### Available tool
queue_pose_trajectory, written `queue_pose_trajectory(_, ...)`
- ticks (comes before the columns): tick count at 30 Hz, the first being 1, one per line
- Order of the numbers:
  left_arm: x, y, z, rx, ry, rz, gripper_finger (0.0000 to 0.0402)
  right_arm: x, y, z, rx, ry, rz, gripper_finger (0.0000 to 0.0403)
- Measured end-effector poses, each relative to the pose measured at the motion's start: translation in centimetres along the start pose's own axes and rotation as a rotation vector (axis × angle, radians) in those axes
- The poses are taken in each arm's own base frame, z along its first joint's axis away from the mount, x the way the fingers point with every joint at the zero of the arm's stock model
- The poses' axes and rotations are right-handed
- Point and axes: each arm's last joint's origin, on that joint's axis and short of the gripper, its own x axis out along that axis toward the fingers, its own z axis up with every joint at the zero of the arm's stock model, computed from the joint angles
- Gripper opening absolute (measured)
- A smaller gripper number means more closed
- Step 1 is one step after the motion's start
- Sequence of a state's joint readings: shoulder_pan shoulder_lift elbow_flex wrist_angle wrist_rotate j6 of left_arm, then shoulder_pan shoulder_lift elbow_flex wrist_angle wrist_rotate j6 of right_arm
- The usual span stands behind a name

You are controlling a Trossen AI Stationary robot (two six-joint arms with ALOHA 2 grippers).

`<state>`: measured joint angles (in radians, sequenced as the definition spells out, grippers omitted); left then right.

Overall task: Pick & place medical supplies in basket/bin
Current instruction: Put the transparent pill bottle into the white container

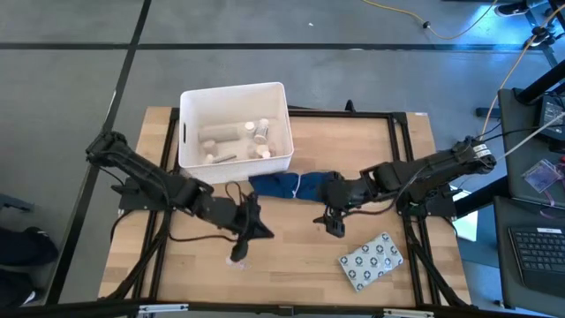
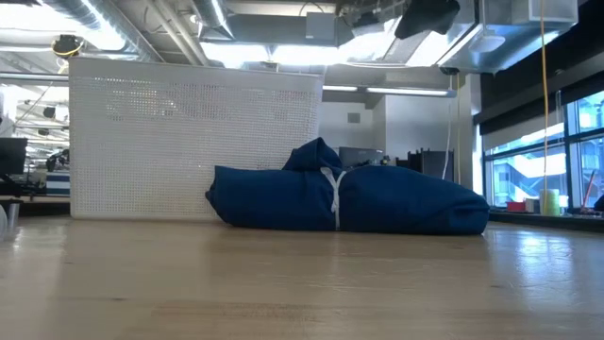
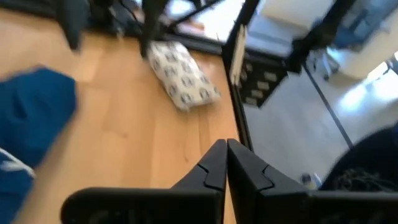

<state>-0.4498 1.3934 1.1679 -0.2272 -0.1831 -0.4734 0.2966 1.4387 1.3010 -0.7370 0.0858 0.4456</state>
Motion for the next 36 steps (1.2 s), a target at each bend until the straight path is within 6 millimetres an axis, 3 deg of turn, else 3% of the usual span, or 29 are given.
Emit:
queue_pose_trajectory(6,2.1,-0.5,-1.4,0.012,0.066,-0.034,0.0062,0.0,0.2,0.2,0.025,-0.028,0.009,0.0309)
queue_pose_trajectory(13,4.2,-1.2,-1.0,-0.042,-0.053,-0.094,0.0146,0.0,0.0,0.3,0.078,-0.066,-0.061,0.0309)
queue_pose_trajectory(18,4.9,-1.6,-1.0,-0.032,-0.073,-0.168,0.0182,-0.1,-0.2,0.4,0.121,-0.107,-0.131,0.0309)
queue_pose_trajectory(29,4.5,-2.4,-1.3,0.084,0.034,-0.429,0.0185,-0.1,-0.1,0.2,0.217,-0.115,-0.156,0.0310)
queue_pose_trajectory(36,4.4,-2.6,-1.3,0.109,0.031,-0.454,0.0189,-0.2,0.5,-0.2,0.243,-0.106,-0.142,0.0310)
